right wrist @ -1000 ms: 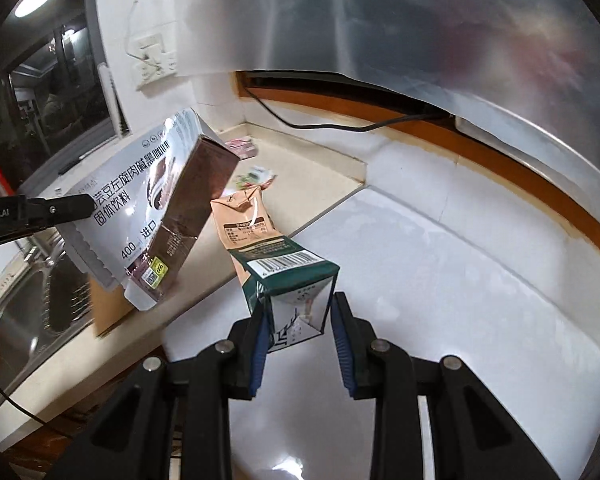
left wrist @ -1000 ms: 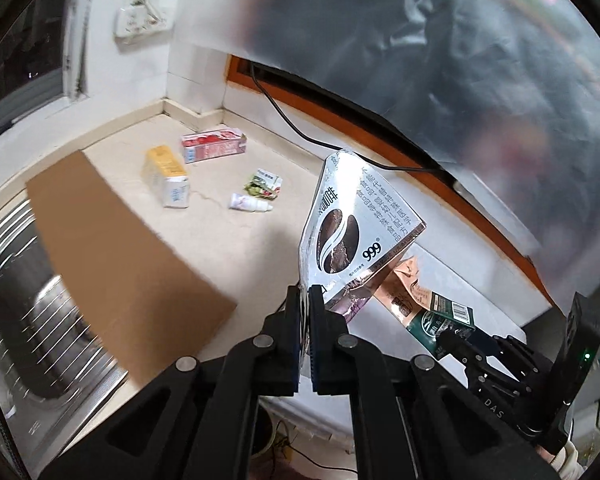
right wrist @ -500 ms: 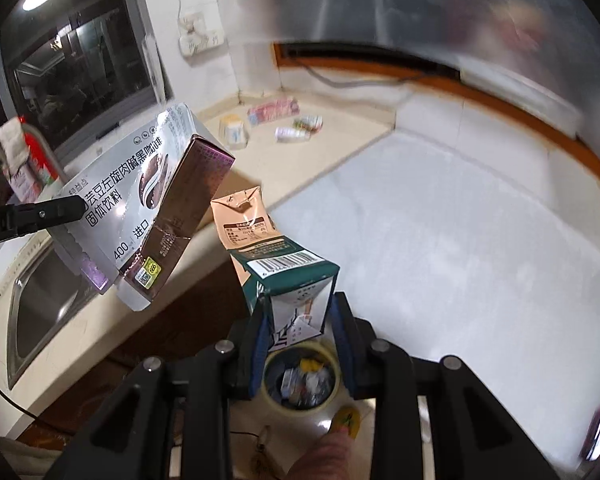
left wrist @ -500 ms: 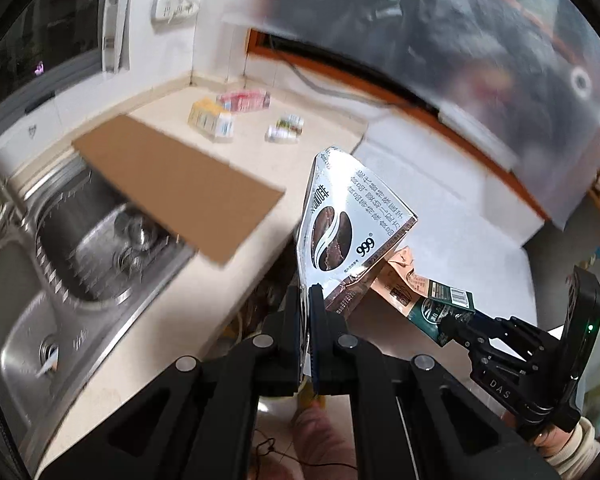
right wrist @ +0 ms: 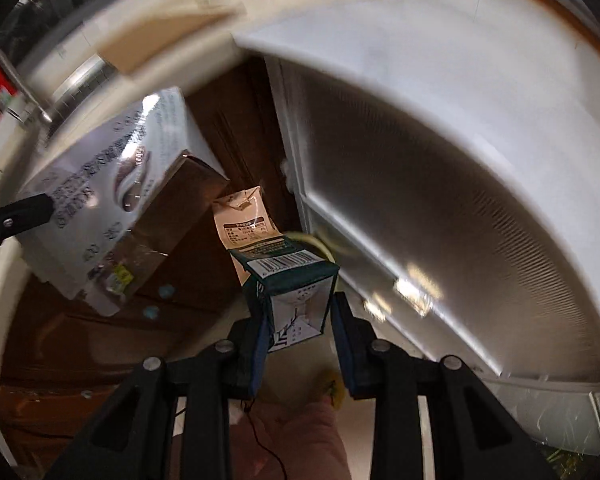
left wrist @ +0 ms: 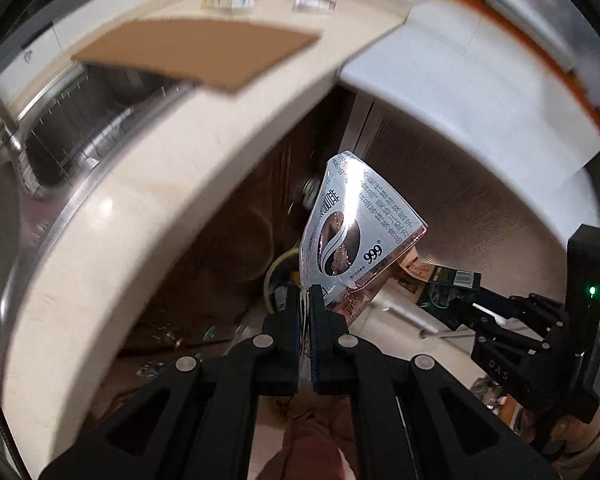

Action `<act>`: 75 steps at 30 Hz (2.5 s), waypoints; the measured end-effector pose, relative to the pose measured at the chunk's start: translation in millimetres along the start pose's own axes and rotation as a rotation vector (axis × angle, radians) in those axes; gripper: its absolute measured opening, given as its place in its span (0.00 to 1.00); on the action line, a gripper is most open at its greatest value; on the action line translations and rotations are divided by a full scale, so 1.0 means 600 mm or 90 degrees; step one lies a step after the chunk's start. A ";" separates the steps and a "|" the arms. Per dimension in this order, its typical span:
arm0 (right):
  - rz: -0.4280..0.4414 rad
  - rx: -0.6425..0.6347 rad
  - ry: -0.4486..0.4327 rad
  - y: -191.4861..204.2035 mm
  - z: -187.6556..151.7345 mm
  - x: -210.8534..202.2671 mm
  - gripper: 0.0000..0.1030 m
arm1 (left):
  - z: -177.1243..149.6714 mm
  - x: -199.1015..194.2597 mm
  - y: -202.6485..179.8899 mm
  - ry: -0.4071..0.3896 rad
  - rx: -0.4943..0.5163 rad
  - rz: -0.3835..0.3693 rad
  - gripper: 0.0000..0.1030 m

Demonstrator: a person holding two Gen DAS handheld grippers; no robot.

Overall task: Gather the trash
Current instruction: 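Carry the silver pouch and green carton down toward the floor bin, then open both tools over the bin to drop pouch and carton, then raise both tools from the bin back toward the counter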

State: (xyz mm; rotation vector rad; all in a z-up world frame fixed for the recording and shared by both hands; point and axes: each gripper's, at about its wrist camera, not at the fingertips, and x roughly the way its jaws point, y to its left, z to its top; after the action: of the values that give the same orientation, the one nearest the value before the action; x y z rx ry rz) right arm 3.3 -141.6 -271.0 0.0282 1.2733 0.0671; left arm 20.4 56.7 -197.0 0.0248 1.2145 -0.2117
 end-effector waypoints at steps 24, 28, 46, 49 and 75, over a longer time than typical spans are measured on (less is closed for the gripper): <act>0.001 -0.089 0.091 0.010 -0.002 0.469 0.34 | -0.064 0.490 0.016 0.059 -0.043 0.041 0.66; 0.019 -0.086 0.081 0.011 -0.008 0.437 0.35 | -0.073 0.466 0.024 0.071 -0.056 0.029 0.66; 0.053 -0.095 -0.008 0.000 0.053 0.046 0.35 | -0.001 0.047 -0.056 -0.036 0.007 0.024 0.66; 0.051 -0.111 -0.051 0.003 0.070 -0.024 0.35 | 0.022 -0.020 -0.062 -0.079 0.023 0.039 0.66; 0.069 -0.207 -0.315 -0.004 0.161 -0.330 0.45 | 0.136 -0.279 -0.114 -0.300 0.034 0.119 0.70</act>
State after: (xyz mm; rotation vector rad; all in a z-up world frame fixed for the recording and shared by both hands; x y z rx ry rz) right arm 38.2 -155.7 -53.8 -0.1587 0.7540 0.3397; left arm 28.8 3.9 -6.1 0.1272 0.7320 -0.0791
